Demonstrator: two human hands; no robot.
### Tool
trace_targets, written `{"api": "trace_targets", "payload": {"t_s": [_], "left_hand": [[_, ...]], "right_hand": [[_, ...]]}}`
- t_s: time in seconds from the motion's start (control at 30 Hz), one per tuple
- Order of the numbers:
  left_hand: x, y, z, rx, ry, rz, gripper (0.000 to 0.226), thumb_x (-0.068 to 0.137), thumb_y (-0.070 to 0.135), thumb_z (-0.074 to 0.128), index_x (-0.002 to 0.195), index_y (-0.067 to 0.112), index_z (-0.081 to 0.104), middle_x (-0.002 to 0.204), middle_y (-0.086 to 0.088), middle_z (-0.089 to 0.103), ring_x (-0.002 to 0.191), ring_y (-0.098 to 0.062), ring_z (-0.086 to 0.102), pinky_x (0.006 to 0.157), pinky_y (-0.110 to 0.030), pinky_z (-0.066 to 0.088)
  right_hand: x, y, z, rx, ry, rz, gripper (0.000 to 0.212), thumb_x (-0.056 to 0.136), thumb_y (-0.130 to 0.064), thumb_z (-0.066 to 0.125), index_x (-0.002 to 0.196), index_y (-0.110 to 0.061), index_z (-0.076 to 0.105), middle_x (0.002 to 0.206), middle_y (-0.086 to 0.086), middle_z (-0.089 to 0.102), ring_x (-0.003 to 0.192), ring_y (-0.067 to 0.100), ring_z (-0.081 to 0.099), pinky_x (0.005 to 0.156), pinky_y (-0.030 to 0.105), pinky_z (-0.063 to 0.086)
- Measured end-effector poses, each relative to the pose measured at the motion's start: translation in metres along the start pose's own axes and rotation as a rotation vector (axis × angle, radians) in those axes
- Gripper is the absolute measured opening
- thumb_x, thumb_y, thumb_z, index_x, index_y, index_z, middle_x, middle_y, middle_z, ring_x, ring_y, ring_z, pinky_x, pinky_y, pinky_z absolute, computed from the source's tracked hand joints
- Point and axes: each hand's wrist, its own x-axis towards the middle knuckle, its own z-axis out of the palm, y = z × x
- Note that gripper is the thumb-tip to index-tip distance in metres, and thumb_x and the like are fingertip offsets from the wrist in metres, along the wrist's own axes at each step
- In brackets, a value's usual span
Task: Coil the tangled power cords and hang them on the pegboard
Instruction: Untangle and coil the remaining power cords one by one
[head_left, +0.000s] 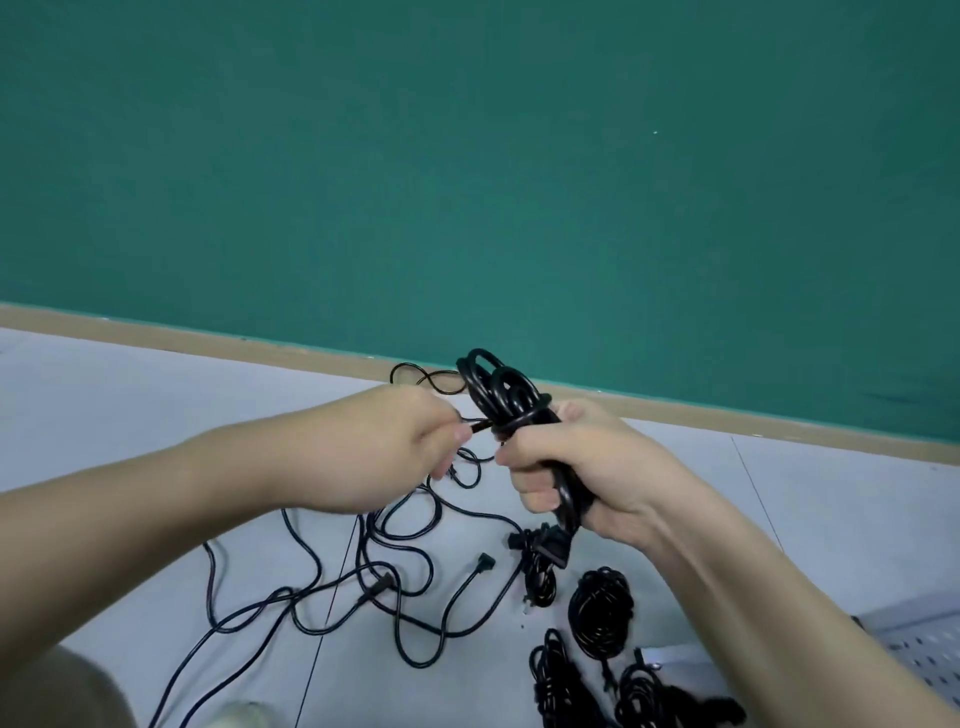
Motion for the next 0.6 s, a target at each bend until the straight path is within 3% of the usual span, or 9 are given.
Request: {"api": "trace_targets", "payload": {"t_s": [0.07,0.17,0.3,0.4,0.47,0.6], "left_hand": [[-0.003,0.006,0.007,0.123,-0.005,-0.018,0.035,0.111,0.031,0.034,0.089,0.016,0.058,0.074,0.005,0.052,0.063,-0.008,0.045,0.064,-0.031,0.042],[-0.002,0.007,0.022,0.260,0.016,-0.068,0.024,0.107,0.019,0.038,0.086,0.017,0.048,0.079,-0.001,0.052,0.068,-0.016,0.046,0.064,-0.037,0.041],[-0.001,0.011,0.027,0.135,0.020,-0.129,0.024,0.107,0.018,0.040,0.092,0.012,0.058,0.077,-0.001,0.053,0.066,-0.015,0.046,0.061,-0.034,0.038],[-0.001,0.013,0.024,-0.089,0.060,-0.068,0.044,0.107,0.041,0.040,0.091,0.008,0.064,0.059,0.007,0.048,0.057,-0.012,0.043,0.060,-0.033,0.040],[0.000,0.015,0.027,-0.178,0.149,-0.040,0.054,0.101,0.055,0.042,0.082,0.009,0.063,0.052,0.011,0.043,0.051,-0.009,0.039,0.057,-0.031,0.037],[0.004,0.017,0.035,-0.207,0.267,-0.018,0.054,0.098,0.059,0.050,0.068,0.014,0.052,0.053,0.009,0.040,0.052,-0.010,0.036,0.054,-0.029,0.031]], "right_hand": [[0.011,0.008,0.001,-0.077,0.124,-0.010,0.033,0.078,0.011,0.065,0.065,-0.015,0.050,0.050,0.000,0.045,0.043,0.015,0.038,0.047,0.027,0.029],[0.017,0.017,0.008,-0.263,0.267,-0.019,0.031,0.067,-0.003,0.071,0.089,-0.011,0.050,0.050,-0.002,0.054,0.048,0.022,0.044,0.049,0.030,0.033],[0.015,0.020,0.012,-0.359,0.316,-0.061,0.040,0.077,0.002,0.069,0.109,-0.019,0.058,0.060,-0.007,0.059,0.052,0.019,0.045,0.049,0.028,0.035],[0.015,0.019,0.012,-0.492,0.415,-0.246,0.028,0.077,-0.005,0.072,0.094,-0.027,0.066,0.065,-0.016,0.063,0.049,0.000,0.051,0.049,0.014,0.039],[0.015,0.021,0.016,-0.536,0.470,-0.323,0.022,0.078,-0.006,0.066,0.075,-0.027,0.061,0.059,-0.019,0.060,0.052,-0.001,0.050,0.049,0.011,0.037],[0.015,0.027,0.027,-0.534,0.563,-0.370,0.014,0.081,-0.006,0.055,0.077,-0.020,0.056,0.068,-0.007,0.059,0.053,0.003,0.046,0.047,0.013,0.036]]}}
